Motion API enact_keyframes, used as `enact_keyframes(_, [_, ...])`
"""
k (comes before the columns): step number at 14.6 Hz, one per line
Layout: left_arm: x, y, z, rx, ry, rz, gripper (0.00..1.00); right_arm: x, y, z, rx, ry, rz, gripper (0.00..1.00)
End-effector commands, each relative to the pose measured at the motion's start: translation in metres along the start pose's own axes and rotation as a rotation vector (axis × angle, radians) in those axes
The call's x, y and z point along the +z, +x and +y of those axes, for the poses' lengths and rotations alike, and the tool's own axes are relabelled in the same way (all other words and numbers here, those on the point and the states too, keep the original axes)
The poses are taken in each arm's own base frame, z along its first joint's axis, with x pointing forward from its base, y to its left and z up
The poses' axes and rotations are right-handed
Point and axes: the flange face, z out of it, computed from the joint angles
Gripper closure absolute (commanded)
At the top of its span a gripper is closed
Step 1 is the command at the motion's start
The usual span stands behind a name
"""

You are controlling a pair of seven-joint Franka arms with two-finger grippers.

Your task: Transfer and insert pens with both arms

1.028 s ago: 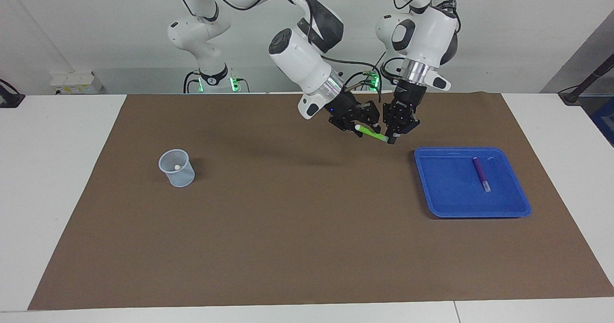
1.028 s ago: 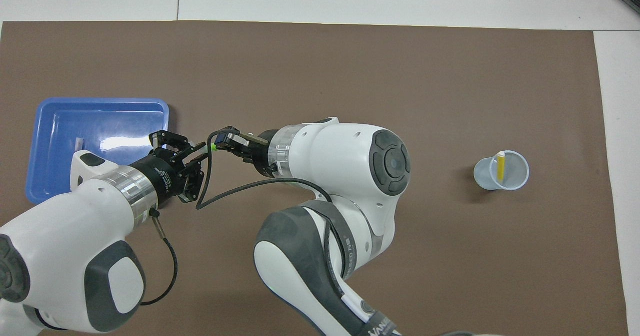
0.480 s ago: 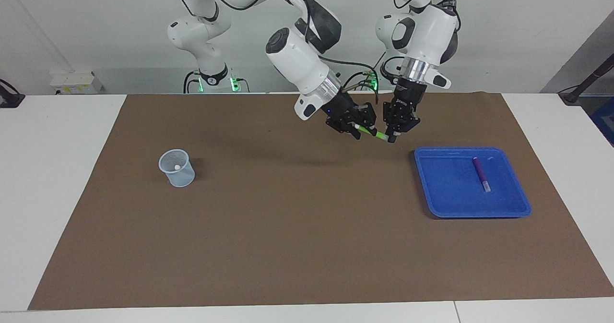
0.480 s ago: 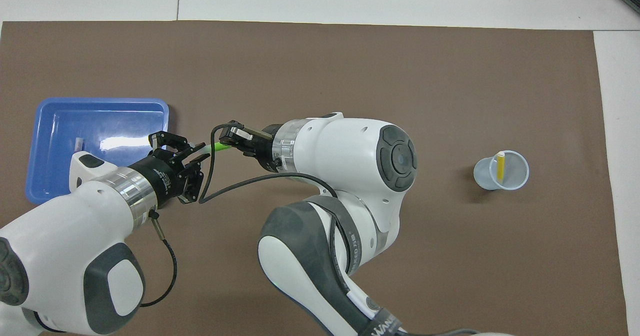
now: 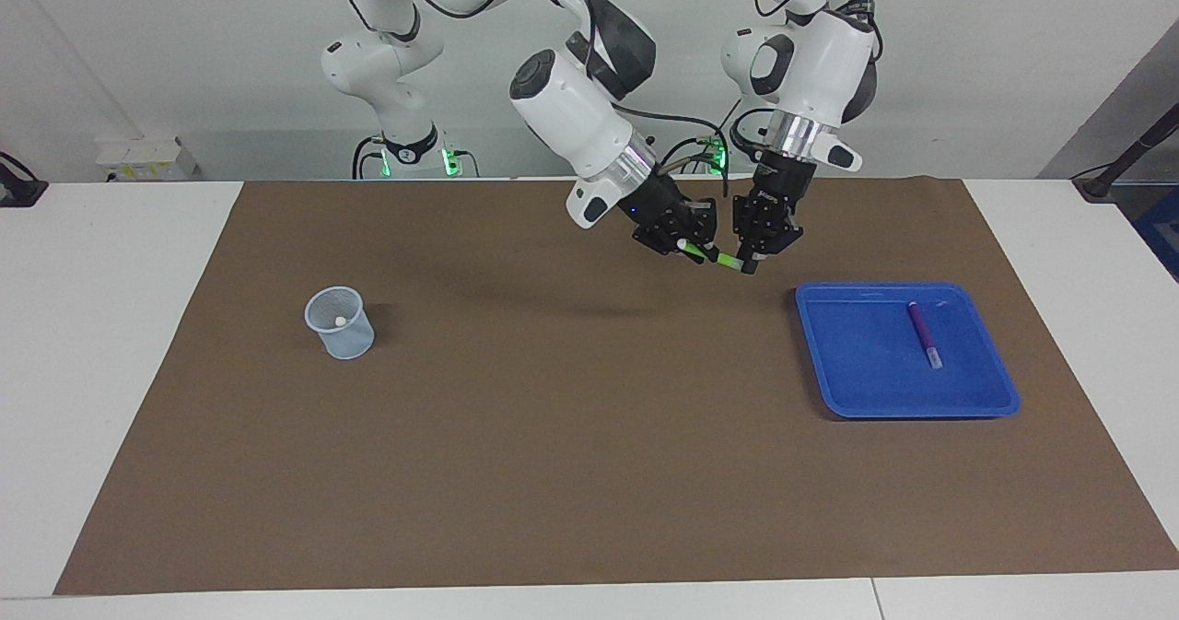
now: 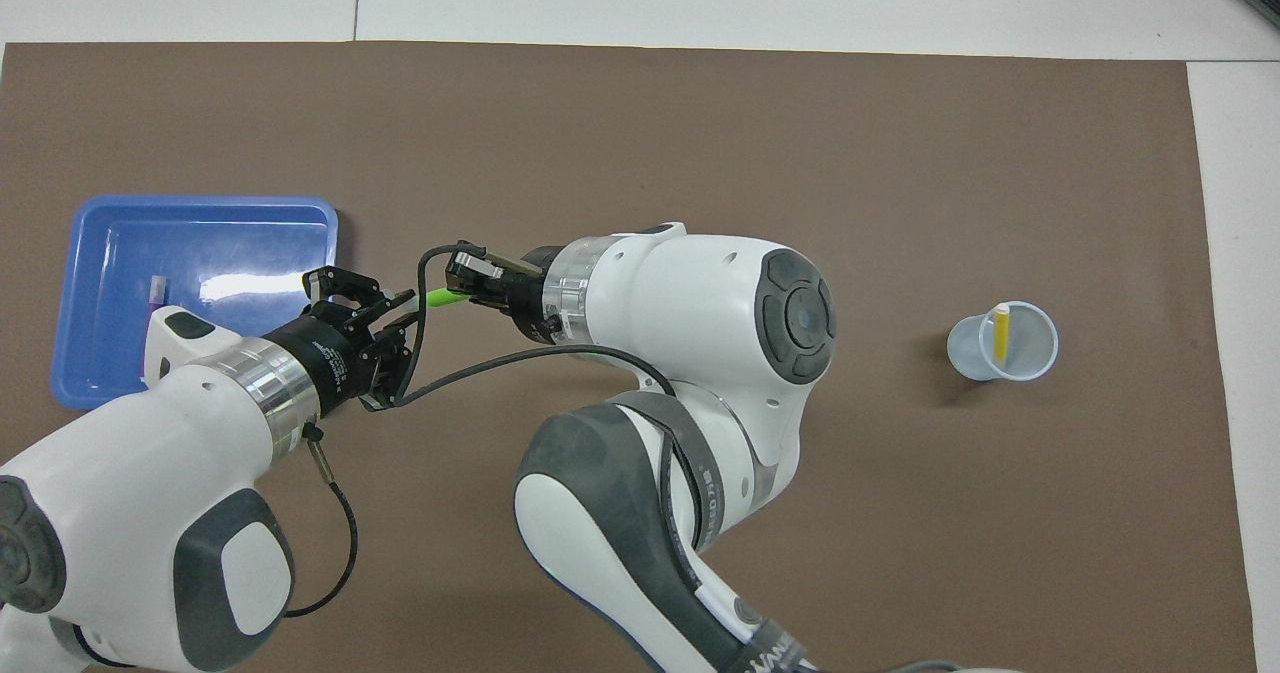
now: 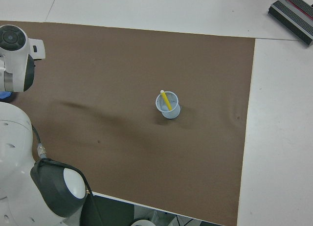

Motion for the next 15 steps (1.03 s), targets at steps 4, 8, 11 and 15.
enact_keyframes(4, [-0.012, 0.009, 0.001, 0.009, -0.018, 0.032, 0.89, -0.003, 0.003, 0.002, 0.013, 0.001, -0.013, 1.0])
enact_keyframes(8, [-0.012, 0.007, 0.001, 0.016, -0.015, 0.035, 0.3, -0.002, 0.004, 0.006, -0.007, -0.019, -0.015, 1.0])
enact_keyframes(11, [-0.013, 0.007, 0.001, 0.018, -0.016, 0.035, 0.1, -0.012, 0.023, 0.024, -0.143, -0.12, -0.041, 1.0])
enact_keyframes(15, [-0.013, 0.007, 0.001, 0.114, -0.015, 0.037, 0.0, -0.04, 0.051, 0.057, -0.452, -0.404, -0.084, 1.0])
